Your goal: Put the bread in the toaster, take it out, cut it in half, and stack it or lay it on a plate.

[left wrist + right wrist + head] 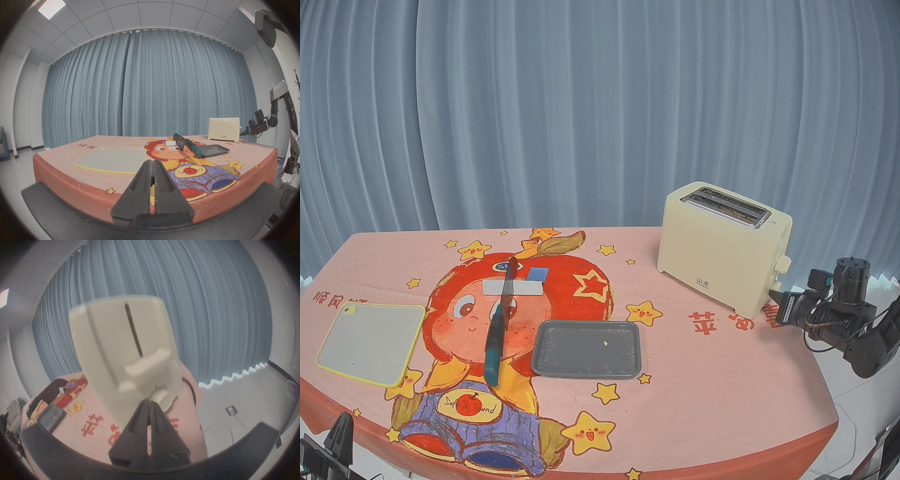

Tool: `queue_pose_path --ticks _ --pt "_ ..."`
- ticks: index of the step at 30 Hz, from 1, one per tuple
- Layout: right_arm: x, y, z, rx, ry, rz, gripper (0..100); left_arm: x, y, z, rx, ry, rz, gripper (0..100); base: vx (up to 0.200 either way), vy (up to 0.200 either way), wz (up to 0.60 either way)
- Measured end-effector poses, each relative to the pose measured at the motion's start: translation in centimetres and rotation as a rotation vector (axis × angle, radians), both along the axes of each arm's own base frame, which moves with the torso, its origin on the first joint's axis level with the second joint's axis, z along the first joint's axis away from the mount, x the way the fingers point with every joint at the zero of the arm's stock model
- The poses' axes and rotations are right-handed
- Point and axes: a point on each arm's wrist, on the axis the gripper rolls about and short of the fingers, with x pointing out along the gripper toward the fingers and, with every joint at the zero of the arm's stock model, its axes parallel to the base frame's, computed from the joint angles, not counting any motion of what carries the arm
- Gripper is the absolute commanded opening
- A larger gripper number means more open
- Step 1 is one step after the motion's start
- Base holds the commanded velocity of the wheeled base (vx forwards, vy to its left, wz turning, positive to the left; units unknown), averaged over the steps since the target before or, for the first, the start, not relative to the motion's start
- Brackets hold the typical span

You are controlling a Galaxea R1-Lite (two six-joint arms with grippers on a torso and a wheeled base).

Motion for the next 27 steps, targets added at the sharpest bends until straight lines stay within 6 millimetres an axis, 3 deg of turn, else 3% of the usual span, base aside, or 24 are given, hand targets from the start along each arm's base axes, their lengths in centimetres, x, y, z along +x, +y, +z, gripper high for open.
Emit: queue_pose_path --ticks 27 --pt "0.02 -0.05 -0.35 -0.003 0.006 -0.007 0 0.0 0.0 -0.02 0.0 0.001 0.0 0 0.0 0.0 0.0"
